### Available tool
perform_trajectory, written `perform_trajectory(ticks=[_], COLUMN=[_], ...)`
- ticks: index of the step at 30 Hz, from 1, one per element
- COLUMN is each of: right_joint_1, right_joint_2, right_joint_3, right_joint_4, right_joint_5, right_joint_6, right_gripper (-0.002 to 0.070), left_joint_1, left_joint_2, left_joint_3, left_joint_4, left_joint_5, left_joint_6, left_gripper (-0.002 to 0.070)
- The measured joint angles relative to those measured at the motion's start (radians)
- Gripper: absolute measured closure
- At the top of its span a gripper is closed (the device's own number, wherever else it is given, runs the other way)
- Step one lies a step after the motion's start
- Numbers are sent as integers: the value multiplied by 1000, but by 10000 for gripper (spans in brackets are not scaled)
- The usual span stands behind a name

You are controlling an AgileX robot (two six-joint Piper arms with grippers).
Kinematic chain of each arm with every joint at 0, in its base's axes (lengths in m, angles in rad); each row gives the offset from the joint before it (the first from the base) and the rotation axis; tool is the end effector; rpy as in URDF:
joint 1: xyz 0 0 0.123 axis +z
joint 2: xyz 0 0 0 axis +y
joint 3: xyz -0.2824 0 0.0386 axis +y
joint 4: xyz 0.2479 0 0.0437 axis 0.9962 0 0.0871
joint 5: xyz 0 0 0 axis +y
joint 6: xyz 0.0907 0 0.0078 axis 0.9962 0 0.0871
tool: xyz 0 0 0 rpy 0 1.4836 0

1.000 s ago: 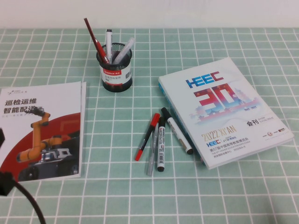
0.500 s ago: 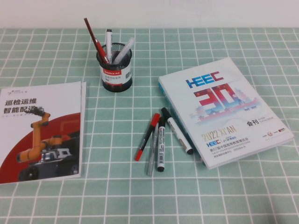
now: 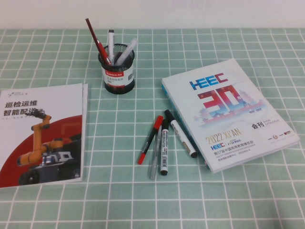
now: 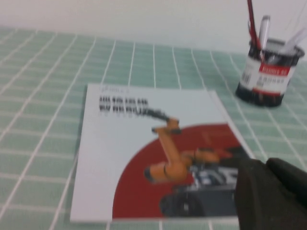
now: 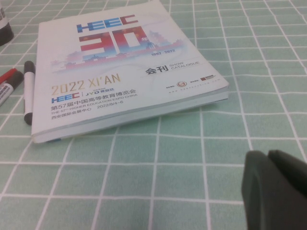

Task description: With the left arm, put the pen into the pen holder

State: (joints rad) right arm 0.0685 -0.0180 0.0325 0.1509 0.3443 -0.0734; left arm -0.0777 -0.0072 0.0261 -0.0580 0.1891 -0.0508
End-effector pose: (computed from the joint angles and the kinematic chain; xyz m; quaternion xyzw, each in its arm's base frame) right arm 0.0527 0.0083 0.1724 -0.0153 0.7950 0.0617 0.6033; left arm 0.0561 -0.0054 0.1875 -0.0076 0.7484 -0.0655 0.6600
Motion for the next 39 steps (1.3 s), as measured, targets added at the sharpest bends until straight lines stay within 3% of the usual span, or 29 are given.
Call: perform_trajectory(ticks=[9, 39], right_joint_1=[0, 0], right_joint_2=[0, 0], right_joint_3=[0, 0], right_joint_4=[0, 0], right_joint_5=[0, 0], right_joint_6=[0, 0], right_gripper=[696, 696], left_joint_1=[0, 0], left_joint_2=[0, -2], left_joint_3=[0, -3], left_joint_4=[27, 63], left_joint_5=[171, 187], left_joint_6=[0, 0], left_gripper=[677, 677])
